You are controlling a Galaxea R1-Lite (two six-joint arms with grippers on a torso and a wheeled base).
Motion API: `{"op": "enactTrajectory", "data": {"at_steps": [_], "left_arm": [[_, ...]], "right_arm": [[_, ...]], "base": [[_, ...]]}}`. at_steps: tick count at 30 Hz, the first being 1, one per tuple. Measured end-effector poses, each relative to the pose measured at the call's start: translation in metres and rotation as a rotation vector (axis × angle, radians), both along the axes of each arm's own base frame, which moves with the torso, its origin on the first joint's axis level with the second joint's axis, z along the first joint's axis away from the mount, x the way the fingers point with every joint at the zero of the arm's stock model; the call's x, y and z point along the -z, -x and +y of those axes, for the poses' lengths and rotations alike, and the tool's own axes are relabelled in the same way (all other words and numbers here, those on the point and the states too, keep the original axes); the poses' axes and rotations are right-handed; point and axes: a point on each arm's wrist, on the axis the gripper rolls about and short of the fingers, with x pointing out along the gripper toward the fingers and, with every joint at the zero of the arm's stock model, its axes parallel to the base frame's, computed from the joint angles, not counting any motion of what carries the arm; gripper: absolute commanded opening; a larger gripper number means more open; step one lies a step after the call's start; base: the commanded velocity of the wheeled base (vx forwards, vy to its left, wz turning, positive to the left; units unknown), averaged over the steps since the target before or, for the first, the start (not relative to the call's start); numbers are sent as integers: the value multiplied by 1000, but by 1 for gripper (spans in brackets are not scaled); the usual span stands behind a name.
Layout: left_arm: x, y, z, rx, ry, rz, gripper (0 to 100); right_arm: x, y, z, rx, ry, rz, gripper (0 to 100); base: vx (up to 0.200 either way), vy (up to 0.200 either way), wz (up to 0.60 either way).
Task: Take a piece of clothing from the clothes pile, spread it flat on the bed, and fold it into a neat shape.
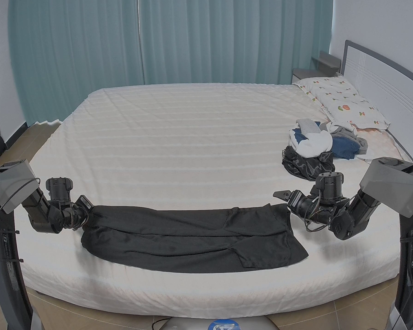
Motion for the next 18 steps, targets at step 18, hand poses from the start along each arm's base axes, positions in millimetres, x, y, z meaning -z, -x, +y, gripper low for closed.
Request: {"op": "enactTrajectory", "data": {"at_steps": [18], "left_arm": [[-1, 2, 6, -33, 20, -3, 0]], "right_arm": [[17, -8, 0, -17, -7, 13, 100]], "base": [[0, 0, 0]]}}
